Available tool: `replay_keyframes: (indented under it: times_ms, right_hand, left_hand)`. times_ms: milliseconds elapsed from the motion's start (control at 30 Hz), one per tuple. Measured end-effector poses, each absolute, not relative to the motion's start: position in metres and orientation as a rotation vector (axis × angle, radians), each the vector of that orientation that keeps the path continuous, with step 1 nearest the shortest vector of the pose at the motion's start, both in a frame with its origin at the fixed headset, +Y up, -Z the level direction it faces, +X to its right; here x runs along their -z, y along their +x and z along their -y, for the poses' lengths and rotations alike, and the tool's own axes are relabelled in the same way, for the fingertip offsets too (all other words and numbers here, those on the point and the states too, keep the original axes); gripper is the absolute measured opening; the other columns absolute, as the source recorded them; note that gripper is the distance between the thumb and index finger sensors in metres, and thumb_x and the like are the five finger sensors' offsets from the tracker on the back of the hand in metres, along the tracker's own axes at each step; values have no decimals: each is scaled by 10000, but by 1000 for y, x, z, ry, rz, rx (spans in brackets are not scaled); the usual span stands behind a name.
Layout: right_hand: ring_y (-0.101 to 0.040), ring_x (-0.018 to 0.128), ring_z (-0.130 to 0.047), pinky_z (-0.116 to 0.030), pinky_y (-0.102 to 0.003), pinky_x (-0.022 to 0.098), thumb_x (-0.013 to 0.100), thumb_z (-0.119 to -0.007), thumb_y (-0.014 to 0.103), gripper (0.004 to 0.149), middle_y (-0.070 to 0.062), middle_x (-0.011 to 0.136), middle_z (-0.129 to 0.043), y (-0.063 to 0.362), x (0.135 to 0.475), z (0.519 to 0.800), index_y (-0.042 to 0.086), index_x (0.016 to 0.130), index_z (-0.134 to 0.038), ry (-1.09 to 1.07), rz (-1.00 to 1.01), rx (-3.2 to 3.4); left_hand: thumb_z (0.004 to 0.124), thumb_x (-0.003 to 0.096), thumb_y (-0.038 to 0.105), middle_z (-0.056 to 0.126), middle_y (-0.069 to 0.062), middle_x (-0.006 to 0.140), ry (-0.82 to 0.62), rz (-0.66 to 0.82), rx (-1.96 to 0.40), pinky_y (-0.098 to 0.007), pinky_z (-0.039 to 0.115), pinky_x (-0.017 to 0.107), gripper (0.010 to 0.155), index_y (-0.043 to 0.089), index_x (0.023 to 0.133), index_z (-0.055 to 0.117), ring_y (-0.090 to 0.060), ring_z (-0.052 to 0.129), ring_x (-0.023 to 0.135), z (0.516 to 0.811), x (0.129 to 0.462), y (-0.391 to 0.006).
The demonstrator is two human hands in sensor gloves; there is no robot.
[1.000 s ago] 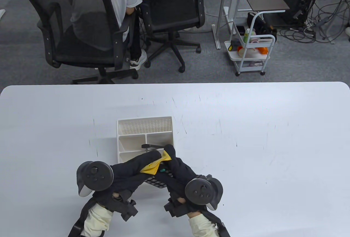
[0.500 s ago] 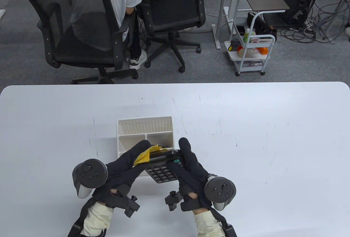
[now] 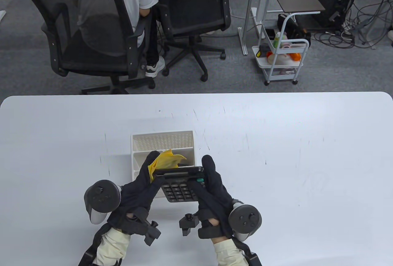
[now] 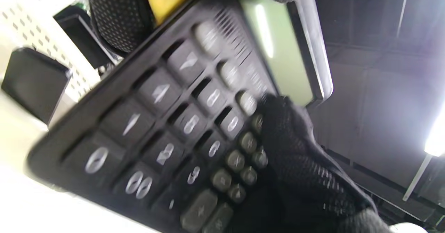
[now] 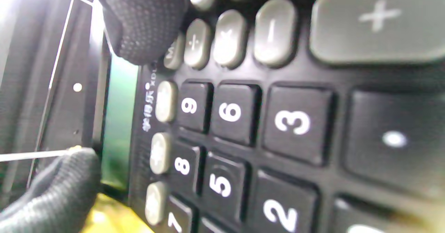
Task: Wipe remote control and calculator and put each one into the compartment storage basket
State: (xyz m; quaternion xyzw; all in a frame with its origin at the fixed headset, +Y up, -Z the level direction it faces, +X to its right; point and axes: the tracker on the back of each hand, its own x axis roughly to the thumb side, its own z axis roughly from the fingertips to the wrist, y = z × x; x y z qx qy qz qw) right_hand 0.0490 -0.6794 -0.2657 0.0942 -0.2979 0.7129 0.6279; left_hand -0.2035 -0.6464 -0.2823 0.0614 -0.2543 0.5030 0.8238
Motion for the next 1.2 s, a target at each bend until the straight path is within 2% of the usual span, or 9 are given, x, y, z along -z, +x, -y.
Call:
replay_keyframes:
  times_ms: [100, 200, 300, 467, 633, 767, 900, 1033, 1200]
  right_hand:
    - [-303, 580, -969, -729, -575, 529, 483, -837, 300, 691, -141, 823, -850, 51, 265, 678, 12, 1062, -592, 178, 665, -1538]
    - [-300, 589, -966, -726, -576, 534, 489, -831, 304, 688, -132, 824, -853, 56, 266, 679, 16, 1065, -587, 165, 624, -1482]
    - [-322, 637, -950, -710, -602, 548, 505, -814, 307, 686, -134, 850, -834, 57, 272, 682, 9, 1074, -574, 199, 556, -1457]
    - [-461, 882, -735, -606, -680, 590, 547, -783, 318, 730, -211, 1038, -652, 55, 272, 669, 19, 1123, -449, 269, 516, -1576]
    - [-563, 973, -509, -482, -743, 606, 525, -819, 302, 813, -240, 1123, -510, 50, 265, 629, 8, 1136, -370, 423, 733, -1901]
    - [-491, 954, -628, -476, -748, 611, 512, -837, 279, 743, -194, 1079, -653, 26, 264, 599, 38, 1123, -488, 539, 806, -2246]
    - [-368, 751, -891, -629, -647, 598, 495, -847, 239, 555, -119, 887, -889, -6, 267, 572, 68, 1012, -741, 653, 938, -2505]
    - [-323, 633, -975, -724, -581, 550, 450, -862, 248, 499, -100, 791, -955, -21, 276, 554, 72, 917, -848, 676, 924, -2581]
    - [-320, 634, -972, -728, -583, 550, 446, -856, 242, 490, -94, 785, -951, -37, 286, 529, 75, 907, -847, 699, 997, -2638]
  left_hand:
    - [616, 582, 394, 659, -184, 1100, 74, 562, -1034, -476, 850, 616, 683, 87, 1116, 322, -379, 879, 932, 654, 284, -193]
    - [667, 566, 441, 767, -89, 1036, 33, 578, -1003, -460, 861, 596, 699, 130, 1114, 366, -307, 953, 871, 659, 286, -188]
    - [711, 549, 410, 864, -29, 938, 24, 580, -1074, -449, 883, 552, 645, 178, 1098, 464, -259, 1015, 784, 658, 287, -189]
    - [754, 499, 372, 941, -30, 868, 140, 486, -981, -453, 913, 496, 603, 195, 1057, 610, -252, 1065, 704, 643, 284, -206]
    - [767, 480, 361, 974, -36, 842, 259, 393, -838, -460, 918, 480, 596, 206, 1047, 661, -253, 1077, 682, 626, 277, -229]
    - [774, 477, 358, 987, -39, 838, 256, 385, -825, -461, 915, 480, 602, 216, 1052, 664, -251, 1078, 679, 621, 278, -242]
    - [776, 478, 356, 994, -48, 834, 248, 377, -825, -459, 917, 470, 611, 211, 1060, 659, -258, 1081, 669, 620, 278, -249]
    - [762, 503, 391, 981, -30, 846, 258, 349, -866, -439, 913, 475, 601, 230, 1068, 638, -239, 1073, 671, 620, 280, -263]
    - [730, 541, 369, 968, -31, 885, 314, 221, -988, -468, 886, 509, 500, 263, 1030, 713, -297, 1031, 746, 622, 279, -294]
